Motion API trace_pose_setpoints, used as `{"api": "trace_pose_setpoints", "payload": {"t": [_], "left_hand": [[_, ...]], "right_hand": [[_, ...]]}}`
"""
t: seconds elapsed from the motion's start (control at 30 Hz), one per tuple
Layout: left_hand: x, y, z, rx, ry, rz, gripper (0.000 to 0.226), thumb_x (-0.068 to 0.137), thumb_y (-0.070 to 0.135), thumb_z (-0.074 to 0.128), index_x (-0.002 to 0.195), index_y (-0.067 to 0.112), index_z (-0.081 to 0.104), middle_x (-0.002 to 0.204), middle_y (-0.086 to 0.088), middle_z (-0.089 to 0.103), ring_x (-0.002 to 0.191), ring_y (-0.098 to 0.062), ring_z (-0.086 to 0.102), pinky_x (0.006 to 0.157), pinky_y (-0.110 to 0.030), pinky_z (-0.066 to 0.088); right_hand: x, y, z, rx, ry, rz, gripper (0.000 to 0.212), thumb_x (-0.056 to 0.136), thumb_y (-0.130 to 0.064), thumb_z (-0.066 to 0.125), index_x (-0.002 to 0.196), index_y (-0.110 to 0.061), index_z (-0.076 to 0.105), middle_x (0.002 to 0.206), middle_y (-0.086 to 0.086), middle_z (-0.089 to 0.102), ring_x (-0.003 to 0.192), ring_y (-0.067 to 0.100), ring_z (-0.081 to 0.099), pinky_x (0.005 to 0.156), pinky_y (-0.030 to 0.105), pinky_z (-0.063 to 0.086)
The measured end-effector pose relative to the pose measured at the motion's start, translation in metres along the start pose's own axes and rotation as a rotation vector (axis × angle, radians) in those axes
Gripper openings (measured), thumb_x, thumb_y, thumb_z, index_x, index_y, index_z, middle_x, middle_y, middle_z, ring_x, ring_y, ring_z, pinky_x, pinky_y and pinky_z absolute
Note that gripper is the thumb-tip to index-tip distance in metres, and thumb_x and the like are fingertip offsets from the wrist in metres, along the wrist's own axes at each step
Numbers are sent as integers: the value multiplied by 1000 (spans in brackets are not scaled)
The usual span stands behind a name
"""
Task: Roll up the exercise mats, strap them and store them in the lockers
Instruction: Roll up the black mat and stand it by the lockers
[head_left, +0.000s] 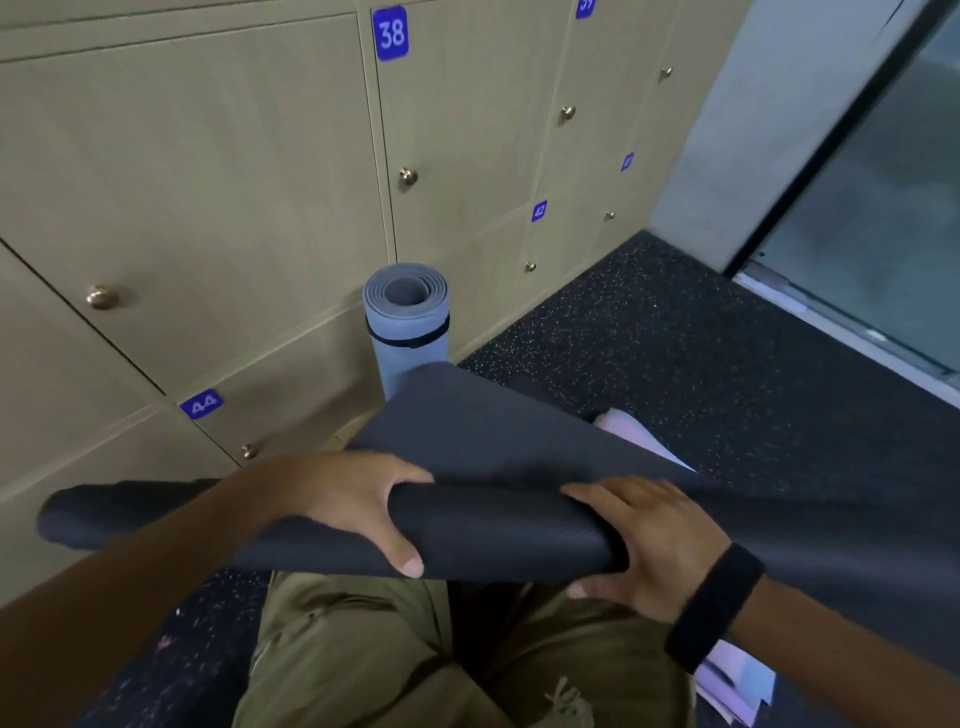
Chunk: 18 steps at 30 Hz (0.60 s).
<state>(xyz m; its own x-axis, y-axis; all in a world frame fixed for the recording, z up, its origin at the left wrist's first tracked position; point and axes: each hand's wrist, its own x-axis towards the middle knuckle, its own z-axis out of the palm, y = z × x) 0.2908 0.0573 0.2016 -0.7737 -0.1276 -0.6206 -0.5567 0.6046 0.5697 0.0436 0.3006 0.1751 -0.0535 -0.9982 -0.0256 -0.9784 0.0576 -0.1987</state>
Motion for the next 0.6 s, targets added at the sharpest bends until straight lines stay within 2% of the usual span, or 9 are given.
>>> {"api": "trace_pose_setpoints", "payload": {"t": [0.07, 0.13, 0.23, 0.3, 0.4, 0.53, 0.6], "left_hand": [[3, -3, 8, 67, 38, -38, 61, 60, 78, 78, 111, 54, 57, 112, 19, 58, 105, -1, 57, 100, -37, 48], [3, -3, 14, 153, 120, -32, 73, 60, 86, 70, 124, 59, 47, 121, 23, 50, 112, -2, 50, 101, -34, 46], [4, 4, 26, 335, 307, 83, 93, 64, 94, 57, 142, 46, 39, 130, 29, 36, 120, -1, 38, 99, -30, 44], [7, 8, 36, 366, 397, 95, 98, 64, 98, 50, 145, 44, 36, 129, 27, 39, 118, -2, 40, 96, -29, 45], [16, 9, 46, 414, 471, 52, 97, 68, 101, 40, 147, 47, 33, 126, 22, 45, 117, -4, 44, 95, -29, 43], [22, 4, 34, 285, 435, 27, 88, 67, 101, 36, 140, 52, 41, 120, 25, 52, 117, 3, 47, 94, -27, 43], [24, 1, 27, 155, 401, 24, 76, 64, 101, 42, 125, 57, 48, 111, 28, 57, 108, 7, 52, 93, -27, 46]], "right_hand": [[1, 3, 7, 47, -53, 32, 86, 64, -83, 62, 138, -45, 41, 125, -11, 66, 111, 18, 66, 91, 42, 51], [4, 6, 6, 104, -108, 63, 87, 64, -85, 61, 139, -47, 41, 128, -14, 64, 116, 16, 63, 97, 42, 48], [15, 11, -1, 178, -179, 76, 89, 61, -87, 62, 140, -46, 49, 130, -20, 62, 120, 9, 59, 103, 33, 44], [27, 15, -8, 246, -226, 102, 85, 60, -80, 71, 136, -48, 52, 128, -23, 63, 119, 2, 57, 102, 27, 43], [43, 22, -12, 320, -300, 125, 79, 59, -72, 81, 130, -51, 54, 122, -29, 63, 115, -4, 57, 102, 25, 44], [56, 28, -13, 292, -355, 125, 83, 56, -82, 71, 130, -49, 53, 123, -23, 60, 117, 1, 55, 104, 29, 45], [55, 27, -13, 244, -261, 89, 84, 60, -85, 64, 132, -42, 56, 127, -18, 60, 120, 2, 52, 105, 27, 43]]}}
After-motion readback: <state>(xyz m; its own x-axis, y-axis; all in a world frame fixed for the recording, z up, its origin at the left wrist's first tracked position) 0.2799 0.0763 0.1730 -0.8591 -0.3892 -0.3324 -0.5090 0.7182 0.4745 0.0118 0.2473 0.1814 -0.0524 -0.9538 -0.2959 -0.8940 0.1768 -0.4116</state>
